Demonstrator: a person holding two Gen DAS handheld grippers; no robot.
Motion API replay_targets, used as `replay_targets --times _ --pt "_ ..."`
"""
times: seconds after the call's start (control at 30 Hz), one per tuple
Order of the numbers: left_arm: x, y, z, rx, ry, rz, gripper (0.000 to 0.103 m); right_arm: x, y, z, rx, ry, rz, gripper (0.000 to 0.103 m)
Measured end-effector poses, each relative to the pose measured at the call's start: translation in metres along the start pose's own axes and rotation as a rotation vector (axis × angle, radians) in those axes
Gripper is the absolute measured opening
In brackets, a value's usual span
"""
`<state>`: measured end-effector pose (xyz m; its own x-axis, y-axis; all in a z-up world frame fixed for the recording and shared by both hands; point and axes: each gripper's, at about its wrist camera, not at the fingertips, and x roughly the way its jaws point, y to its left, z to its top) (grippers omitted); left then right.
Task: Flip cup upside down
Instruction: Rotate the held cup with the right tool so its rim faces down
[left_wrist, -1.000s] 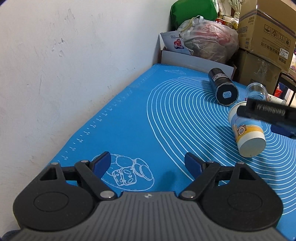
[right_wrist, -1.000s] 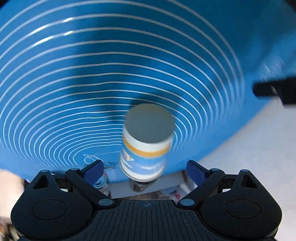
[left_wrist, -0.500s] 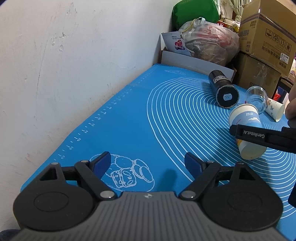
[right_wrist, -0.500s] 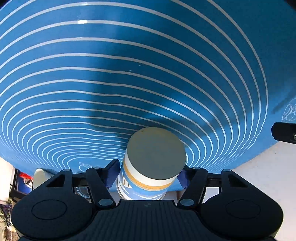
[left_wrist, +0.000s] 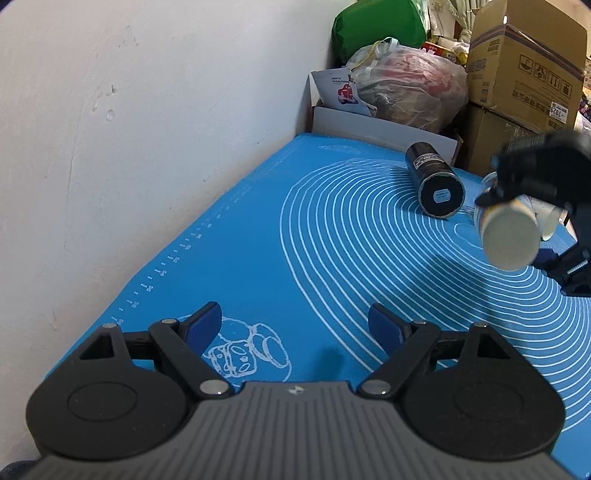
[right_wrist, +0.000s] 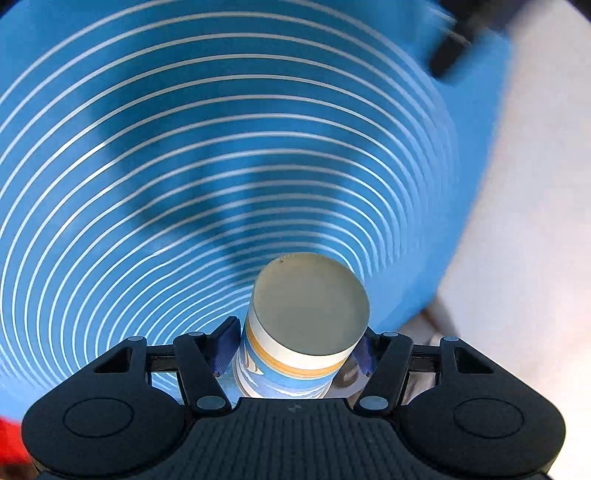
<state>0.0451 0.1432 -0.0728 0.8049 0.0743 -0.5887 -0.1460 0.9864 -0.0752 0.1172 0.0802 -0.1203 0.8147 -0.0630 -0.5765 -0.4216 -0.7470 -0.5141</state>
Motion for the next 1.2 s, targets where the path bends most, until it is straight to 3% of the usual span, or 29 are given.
replay_targets --times 0.27,0.5,0.63,0.8,0.97,1.2 --pt "-0.011 -0.012 0.01 0.03 -0.028 -0.012 0.086 -0.012 -0.027 -0.026 0.542 -0.023 0.013 0.06" --pt "-0.018 -0.029 0.015 0.072 -0.036 -0.024 0.086 -0.038 -0.019 -0.079 1.018 -0.037 -0.014 0.06" --pt "-0.021 -0.036 0.016 0.087 -0.035 -0.028 0.086 -0.053 -0.007 -0.099 1.303 -0.045 -0.055 0.06" --pt "-0.024 -0.045 0.017 0.1 -0.037 -0.035 0.086 -0.067 0.014 -0.113 1.616 0.006 -0.138 0.06" --pt "-0.026 -0.049 0.019 0.11 -0.037 -0.031 0.086 -0.074 0.03 -0.11 1.822 0.023 -0.192 0.06" --pt "-0.026 -0.051 0.018 0.11 -0.034 -0.023 0.086 -0.054 0.059 -0.115 2.142 0.079 -0.113 0.06"
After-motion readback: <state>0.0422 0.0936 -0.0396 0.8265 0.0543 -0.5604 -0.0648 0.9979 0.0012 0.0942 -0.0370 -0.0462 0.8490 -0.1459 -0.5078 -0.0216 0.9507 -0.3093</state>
